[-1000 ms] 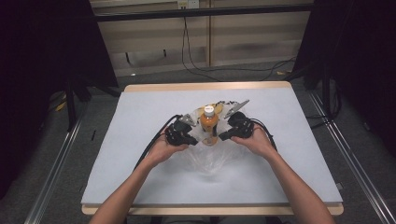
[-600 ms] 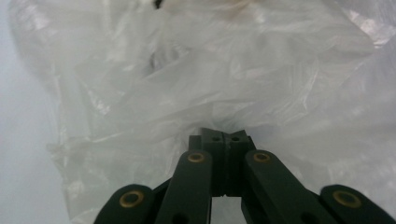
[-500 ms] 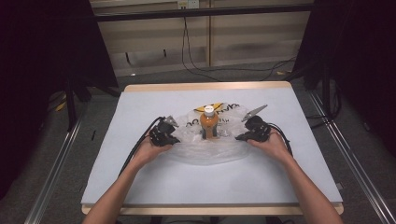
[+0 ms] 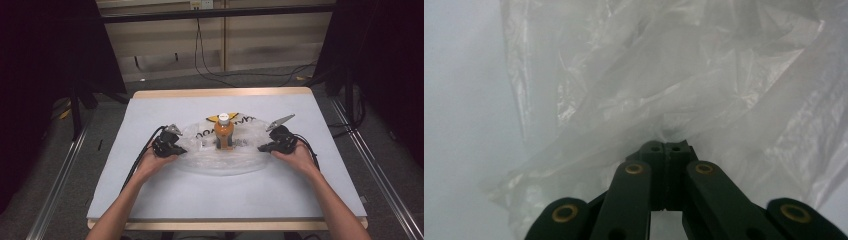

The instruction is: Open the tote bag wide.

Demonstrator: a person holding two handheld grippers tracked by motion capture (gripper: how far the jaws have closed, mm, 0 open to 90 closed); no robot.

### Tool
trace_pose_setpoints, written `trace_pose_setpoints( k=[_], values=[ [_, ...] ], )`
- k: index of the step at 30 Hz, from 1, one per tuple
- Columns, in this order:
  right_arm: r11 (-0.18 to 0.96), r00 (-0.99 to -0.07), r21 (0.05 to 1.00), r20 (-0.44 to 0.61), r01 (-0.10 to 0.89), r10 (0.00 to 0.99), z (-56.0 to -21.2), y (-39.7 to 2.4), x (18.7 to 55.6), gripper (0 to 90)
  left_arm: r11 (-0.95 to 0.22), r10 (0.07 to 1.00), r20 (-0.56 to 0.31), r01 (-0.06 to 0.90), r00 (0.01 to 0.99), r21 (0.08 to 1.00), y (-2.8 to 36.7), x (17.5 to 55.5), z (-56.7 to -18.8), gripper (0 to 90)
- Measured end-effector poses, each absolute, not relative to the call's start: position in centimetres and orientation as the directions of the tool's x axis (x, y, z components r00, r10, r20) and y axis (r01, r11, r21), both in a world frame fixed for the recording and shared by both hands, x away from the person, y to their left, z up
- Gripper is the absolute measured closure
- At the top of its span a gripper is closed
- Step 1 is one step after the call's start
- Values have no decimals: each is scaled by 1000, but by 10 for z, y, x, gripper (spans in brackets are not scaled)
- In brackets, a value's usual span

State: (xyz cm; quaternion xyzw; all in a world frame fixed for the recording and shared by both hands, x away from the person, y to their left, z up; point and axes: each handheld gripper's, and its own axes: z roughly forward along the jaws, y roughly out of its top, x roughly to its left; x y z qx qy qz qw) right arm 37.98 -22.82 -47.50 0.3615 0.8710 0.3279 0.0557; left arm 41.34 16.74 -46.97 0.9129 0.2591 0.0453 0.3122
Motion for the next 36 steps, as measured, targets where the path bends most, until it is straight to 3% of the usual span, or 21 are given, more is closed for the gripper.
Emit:
trace_pose_setpoints(
  k=[13, 18, 36],
  values=[
    [452, -711, 663, 176, 597, 680, -482, -217, 391, 900, -661, 488, -74, 424, 870, 620, 159, 416, -473, 900],
    [445, -723, 684, 176, 578, 668, -478, -215, 386, 900, -589, 501, -129, 446, 856, 673, 160, 410, -470, 900],
    [272, -715, 839, 183, 471, 675, -440, -228, 350, 900, -403, 465, -150, 359, 873, 842, 179, 368, -436, 900]
  ],
)
